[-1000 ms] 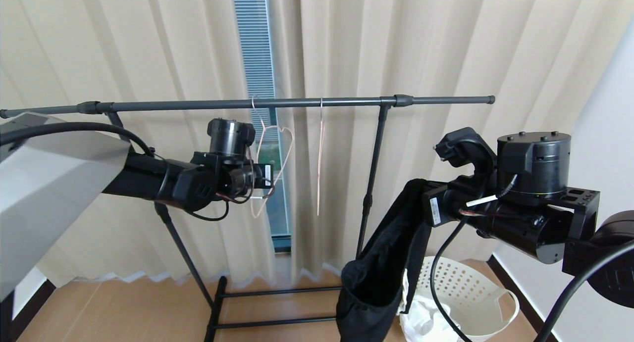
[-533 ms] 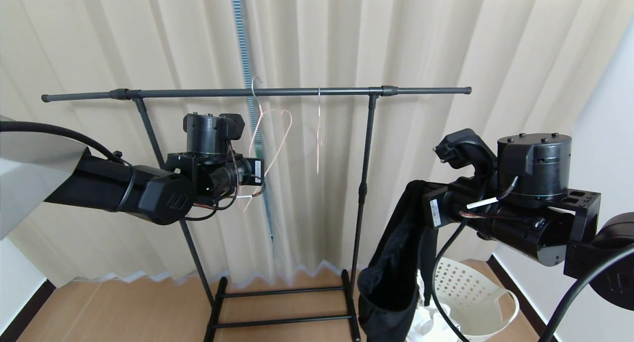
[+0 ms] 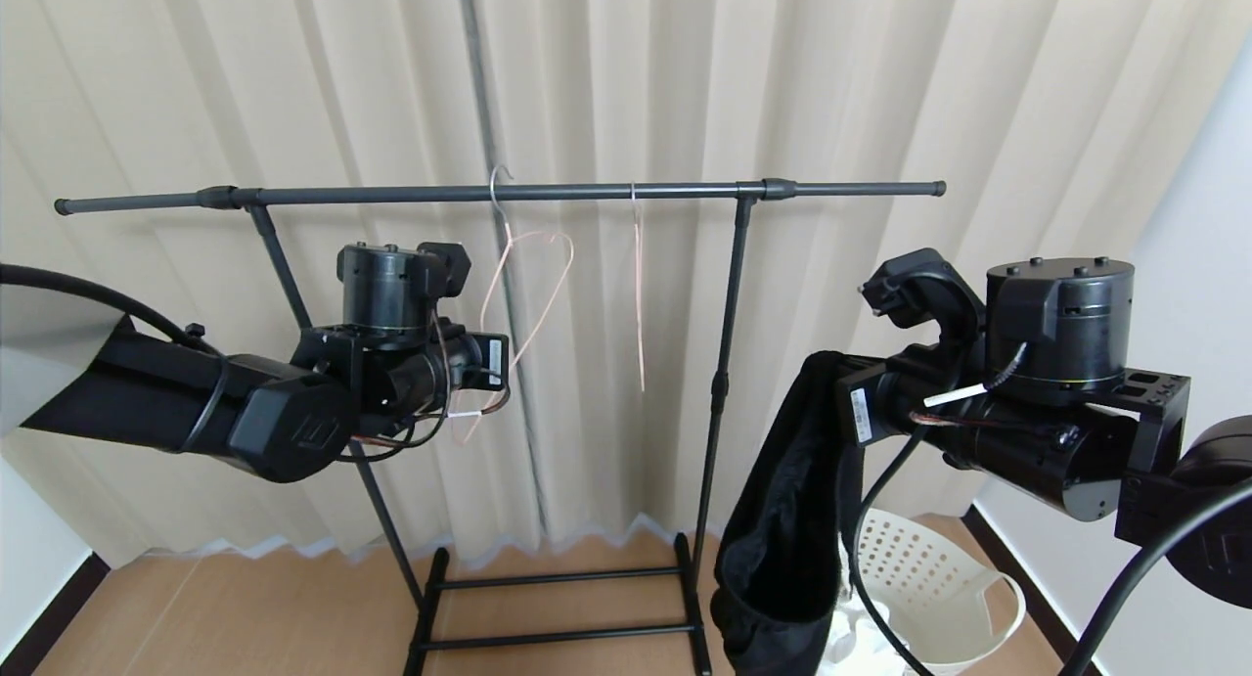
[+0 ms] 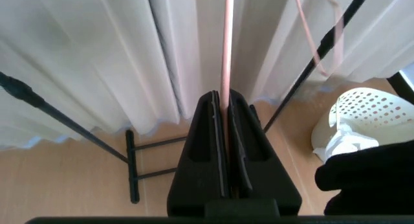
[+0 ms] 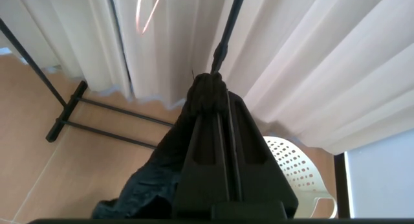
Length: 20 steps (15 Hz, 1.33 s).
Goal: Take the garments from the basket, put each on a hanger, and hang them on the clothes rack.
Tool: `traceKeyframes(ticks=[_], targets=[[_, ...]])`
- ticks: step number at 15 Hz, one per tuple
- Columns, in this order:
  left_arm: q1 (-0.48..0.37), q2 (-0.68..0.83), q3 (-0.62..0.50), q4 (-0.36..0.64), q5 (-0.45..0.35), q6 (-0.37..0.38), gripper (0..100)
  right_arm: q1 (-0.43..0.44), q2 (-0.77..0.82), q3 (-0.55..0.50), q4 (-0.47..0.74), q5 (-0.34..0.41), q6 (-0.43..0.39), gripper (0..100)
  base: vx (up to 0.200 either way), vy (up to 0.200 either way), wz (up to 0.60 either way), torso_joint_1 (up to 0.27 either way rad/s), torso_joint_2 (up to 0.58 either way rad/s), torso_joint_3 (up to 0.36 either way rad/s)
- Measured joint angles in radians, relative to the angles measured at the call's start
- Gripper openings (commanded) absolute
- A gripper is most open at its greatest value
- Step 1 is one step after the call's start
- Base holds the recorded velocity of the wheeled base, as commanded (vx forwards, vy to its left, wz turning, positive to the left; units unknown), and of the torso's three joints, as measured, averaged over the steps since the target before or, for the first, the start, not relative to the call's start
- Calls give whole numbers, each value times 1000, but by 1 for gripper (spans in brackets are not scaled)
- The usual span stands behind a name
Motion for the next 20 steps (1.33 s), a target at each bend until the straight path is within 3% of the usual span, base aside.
traceKeyframes(ticks=[5,11,15,20], targets=[[0,-104,232,-206,-55,115,0,0,-2,0,0,0,0,0,0,0,0,0,0,0],[2,-269,555,-449,-214,230,0,14,-1,-5,0,-133,-21,0,0,0,0,0,0,0],[-9,-319,650,-550,-263,239,0,23,8,-17,0,-194,-24,0,0,0,0,0,0,0],[-19,-351,698,-555,-325,287,0,19,40,-49,0,-265,-26,0,0,0,0,0,0,0]])
